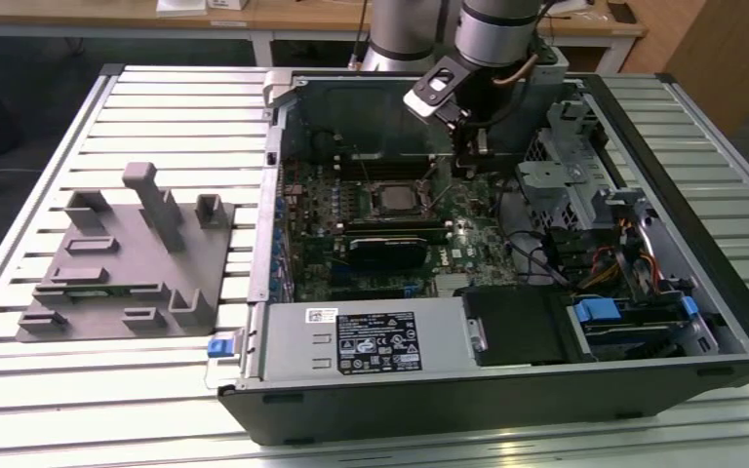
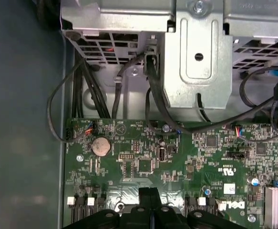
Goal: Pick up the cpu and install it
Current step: 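Close the cpu cover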
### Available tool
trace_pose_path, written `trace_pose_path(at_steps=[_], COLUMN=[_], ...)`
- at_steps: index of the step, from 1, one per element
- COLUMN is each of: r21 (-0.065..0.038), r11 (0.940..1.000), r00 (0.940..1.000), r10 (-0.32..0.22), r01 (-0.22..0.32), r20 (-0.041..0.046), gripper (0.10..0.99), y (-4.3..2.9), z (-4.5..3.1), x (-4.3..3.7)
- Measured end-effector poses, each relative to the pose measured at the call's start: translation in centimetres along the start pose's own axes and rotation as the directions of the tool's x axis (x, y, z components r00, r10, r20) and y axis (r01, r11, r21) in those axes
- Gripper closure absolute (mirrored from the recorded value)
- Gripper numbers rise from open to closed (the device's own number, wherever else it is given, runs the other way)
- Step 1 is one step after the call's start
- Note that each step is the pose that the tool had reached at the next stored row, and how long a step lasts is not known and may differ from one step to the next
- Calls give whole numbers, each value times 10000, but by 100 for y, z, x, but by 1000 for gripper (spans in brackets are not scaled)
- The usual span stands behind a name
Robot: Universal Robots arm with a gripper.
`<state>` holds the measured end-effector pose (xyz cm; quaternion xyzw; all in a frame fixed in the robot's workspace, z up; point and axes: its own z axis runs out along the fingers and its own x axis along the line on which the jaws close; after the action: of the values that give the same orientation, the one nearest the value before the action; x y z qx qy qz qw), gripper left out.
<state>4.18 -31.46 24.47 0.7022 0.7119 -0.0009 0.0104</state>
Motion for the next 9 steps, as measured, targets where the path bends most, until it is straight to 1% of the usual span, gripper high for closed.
trace_pose_path(at_steps=[3,7,9], r21=[0,0,0], r11=[10000,10000,10000], r00=[10000,10000,10000], r10=[0,0,0], r01=[0,0,0], r20=[0,1,0], gripper=[980,980,980], y=[-20,-67,-75], z=[0,0,0], x=[1,1,1])
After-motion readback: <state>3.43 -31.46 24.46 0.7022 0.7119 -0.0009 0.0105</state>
